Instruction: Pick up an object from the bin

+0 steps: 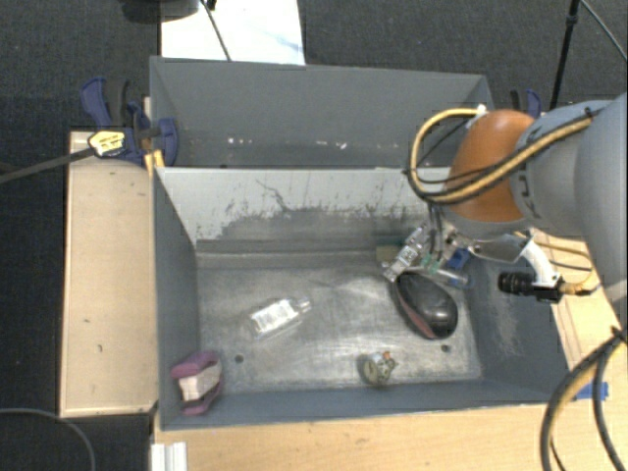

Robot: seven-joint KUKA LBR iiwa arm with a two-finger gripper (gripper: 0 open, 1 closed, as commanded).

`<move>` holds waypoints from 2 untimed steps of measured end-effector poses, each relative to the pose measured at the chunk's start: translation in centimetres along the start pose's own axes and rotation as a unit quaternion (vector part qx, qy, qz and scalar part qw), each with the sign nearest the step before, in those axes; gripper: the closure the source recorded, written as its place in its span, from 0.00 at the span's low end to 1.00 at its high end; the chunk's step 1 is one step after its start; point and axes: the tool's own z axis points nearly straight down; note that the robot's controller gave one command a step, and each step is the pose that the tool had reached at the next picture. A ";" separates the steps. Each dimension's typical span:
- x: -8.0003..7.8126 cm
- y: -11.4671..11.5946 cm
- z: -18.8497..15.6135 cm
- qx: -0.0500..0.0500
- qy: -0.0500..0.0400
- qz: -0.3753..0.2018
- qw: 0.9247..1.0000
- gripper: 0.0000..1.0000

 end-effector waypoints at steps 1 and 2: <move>-0.2 0.5 -1.6 0.010 0.009 -0.005 1.000 1.00; -0.6 0.9 -8.6 0.012 0.010 -0.010 1.000 1.00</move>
Offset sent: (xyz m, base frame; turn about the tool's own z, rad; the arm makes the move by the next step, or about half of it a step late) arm -0.0002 0.0000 0.0098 -0.0004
